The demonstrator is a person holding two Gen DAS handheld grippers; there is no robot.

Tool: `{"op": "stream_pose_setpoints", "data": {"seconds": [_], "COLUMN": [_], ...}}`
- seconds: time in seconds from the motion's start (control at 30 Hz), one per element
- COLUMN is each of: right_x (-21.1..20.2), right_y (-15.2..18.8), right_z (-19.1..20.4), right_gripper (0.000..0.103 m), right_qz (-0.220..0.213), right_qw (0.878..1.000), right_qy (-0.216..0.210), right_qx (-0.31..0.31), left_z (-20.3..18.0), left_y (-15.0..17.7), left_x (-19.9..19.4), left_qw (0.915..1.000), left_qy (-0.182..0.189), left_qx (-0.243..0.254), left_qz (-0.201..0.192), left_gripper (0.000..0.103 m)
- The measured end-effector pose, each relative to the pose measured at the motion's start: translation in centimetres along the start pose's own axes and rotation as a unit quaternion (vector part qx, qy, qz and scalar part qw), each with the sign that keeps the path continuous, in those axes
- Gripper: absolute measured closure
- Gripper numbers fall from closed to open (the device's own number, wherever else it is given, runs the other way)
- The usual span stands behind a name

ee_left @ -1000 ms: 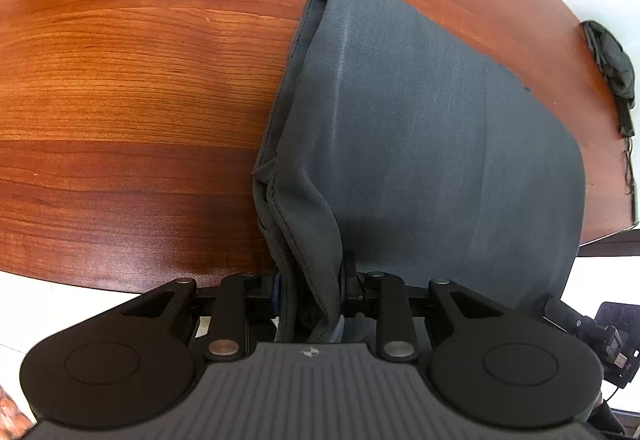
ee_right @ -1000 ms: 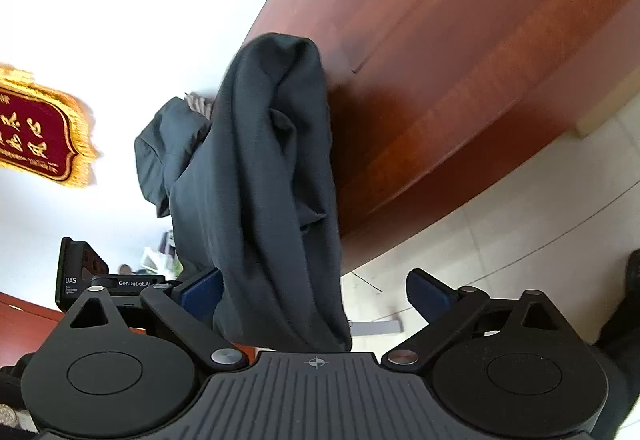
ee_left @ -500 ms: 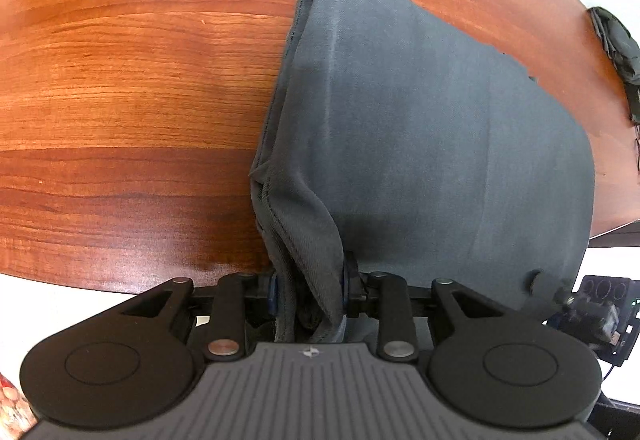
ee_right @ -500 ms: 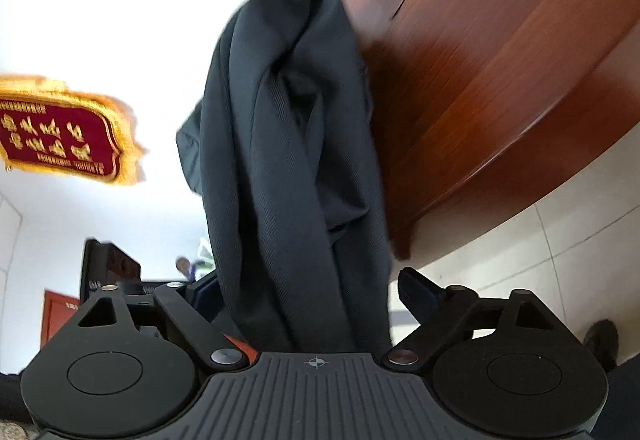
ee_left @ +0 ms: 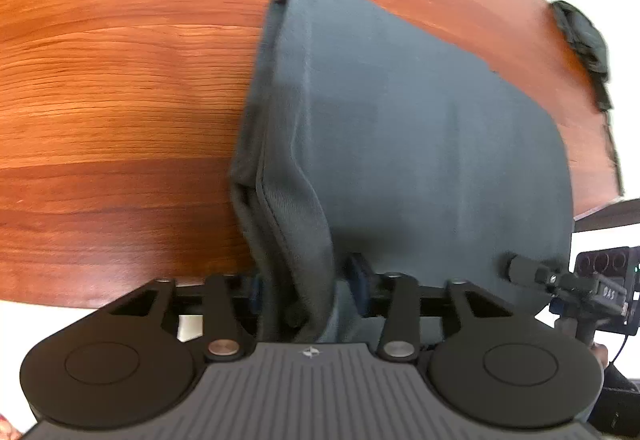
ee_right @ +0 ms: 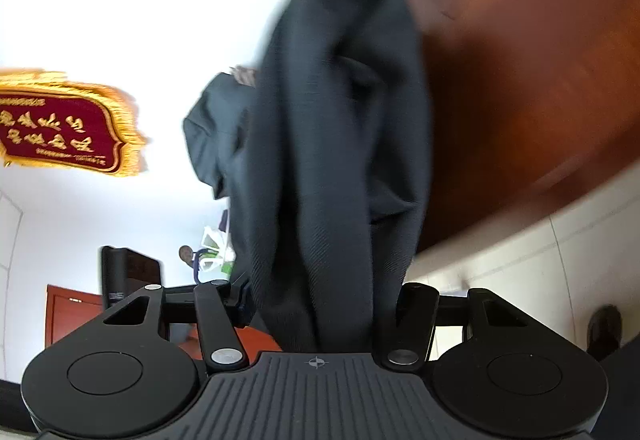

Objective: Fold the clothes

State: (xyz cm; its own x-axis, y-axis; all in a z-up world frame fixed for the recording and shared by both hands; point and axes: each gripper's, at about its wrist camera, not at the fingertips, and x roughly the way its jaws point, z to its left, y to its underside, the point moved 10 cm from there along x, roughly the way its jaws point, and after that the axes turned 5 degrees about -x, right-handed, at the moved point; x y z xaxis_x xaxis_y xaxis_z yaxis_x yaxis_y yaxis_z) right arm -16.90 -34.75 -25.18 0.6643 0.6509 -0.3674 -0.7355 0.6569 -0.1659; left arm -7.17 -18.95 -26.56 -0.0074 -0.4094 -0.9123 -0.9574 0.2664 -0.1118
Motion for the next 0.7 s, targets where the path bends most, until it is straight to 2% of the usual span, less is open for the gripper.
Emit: {"op": "stream_pose_setpoints", "data": {"seconds": [0.13,0.17,0.2,0.23,0.27,0.3,0.4,0.47,0.57,0.7], "right_x": [-0.2,-0.1,0.0,-0.1,-0.1,-0.2,-0.4,-0.3,-0.4,-2.1], "right_y": [-1.3,-1.7,-2.0,-2.4,-2.7,-3.1,-4.0,-4.3,-5.0,-6.3], "right_z": [1.1,1.1,1.0,1.0,1.2,1.5,3.1,4.7,7.2,9.7], "right_gripper": [0.043,0.046,0.049,0.064,0.072,0.074,0.079,0.081,0.082,0.082], "right_qz": [-0.012,-0.015,-0.017,-0.018,-0.021,-0.025,-0.030,-0.027,-0.030,-0.046], "right_qw": [0.999,0.999,0.998,0.996,0.994,0.992,0.982,0.969,0.944,0.915], "right_qy": [0.038,0.050,0.062,0.084,0.103,0.119,0.175,0.217,0.266,0.308], "right_qx": [-0.020,-0.016,-0.013,-0.014,-0.017,-0.022,-0.058,-0.115,-0.190,-0.257], "left_z": [0.1,0.1,0.1,0.1,0.1,0.0,-1.1,-3.0,-6.4,-10.5], "left_y": [-0.4,-0.5,-0.5,-0.6,-0.7,-0.7,-0.9,-1.0,-0.8,-0.7], "left_x": [0.2,0.2,0.1,0.0,-0.1,-0.3,-1.5,-2.5,-4.0,-5.5], "left_qw": [0.9989,0.9986,0.9983,0.9981,0.9982,0.9980,0.9970,0.9945,0.9839,0.9716], "left_qy": [0.046,0.052,0.057,0.060,0.058,0.059,0.063,0.046,0.028,0.032], "left_qx": [-0.010,-0.012,-0.012,-0.013,-0.014,-0.016,0.000,0.055,0.132,0.182], "left_qz": [0.003,0.002,0.000,-0.003,-0.008,-0.014,-0.045,-0.077,-0.117,-0.148], "left_gripper": [0.046,0.047,0.050,0.058,0.065,0.073,0.079,0.080,0.081,0.081]}}
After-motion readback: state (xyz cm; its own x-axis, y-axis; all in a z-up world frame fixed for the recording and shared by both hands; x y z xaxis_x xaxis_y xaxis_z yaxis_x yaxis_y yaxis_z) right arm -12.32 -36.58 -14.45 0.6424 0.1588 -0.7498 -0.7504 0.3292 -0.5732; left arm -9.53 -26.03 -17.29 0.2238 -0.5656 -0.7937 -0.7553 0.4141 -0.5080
